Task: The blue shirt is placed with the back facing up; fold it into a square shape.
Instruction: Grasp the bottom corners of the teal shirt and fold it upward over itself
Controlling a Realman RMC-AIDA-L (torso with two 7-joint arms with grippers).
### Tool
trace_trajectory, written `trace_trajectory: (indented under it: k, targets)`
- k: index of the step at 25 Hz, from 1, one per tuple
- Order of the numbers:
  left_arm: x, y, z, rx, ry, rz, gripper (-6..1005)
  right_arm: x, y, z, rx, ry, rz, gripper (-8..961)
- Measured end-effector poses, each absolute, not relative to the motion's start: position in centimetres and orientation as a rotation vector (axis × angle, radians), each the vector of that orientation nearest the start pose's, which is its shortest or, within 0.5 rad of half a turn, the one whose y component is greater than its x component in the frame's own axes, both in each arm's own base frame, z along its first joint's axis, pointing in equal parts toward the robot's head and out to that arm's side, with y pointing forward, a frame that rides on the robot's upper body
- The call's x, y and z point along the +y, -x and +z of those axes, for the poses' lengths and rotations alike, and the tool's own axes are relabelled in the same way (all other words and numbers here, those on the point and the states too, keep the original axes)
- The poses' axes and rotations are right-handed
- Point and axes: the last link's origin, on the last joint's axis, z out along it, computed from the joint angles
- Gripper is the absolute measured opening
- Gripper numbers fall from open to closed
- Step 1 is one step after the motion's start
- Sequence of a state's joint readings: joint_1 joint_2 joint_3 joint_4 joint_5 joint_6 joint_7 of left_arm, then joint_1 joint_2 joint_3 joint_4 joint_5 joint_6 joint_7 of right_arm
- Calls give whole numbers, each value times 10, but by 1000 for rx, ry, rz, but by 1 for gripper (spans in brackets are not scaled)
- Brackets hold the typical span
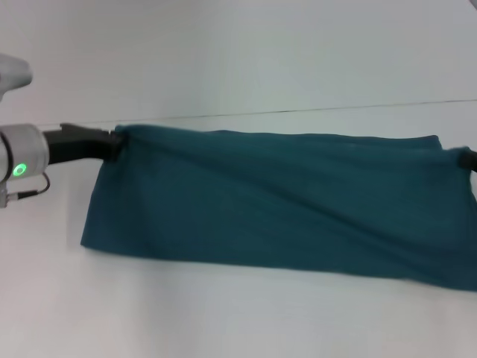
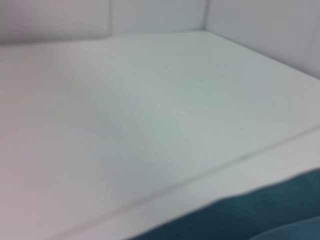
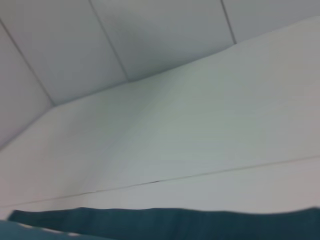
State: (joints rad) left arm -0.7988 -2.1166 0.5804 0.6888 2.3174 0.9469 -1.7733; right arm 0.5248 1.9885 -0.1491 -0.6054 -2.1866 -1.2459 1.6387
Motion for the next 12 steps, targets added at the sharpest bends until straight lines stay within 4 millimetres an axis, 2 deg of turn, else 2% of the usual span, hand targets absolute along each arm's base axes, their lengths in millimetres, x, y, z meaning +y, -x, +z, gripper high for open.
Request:
trace_trajectory:
  k: [5, 12]
  targets:
    - [462, 231, 9, -787, 2187, -310, 89, 383, -355, 85, 1115, 1905, 594, 66]
    - [476, 219, 9, -725, 2133, -310, 93, 408, -339, 84, 1043, 1873, 587, 71]
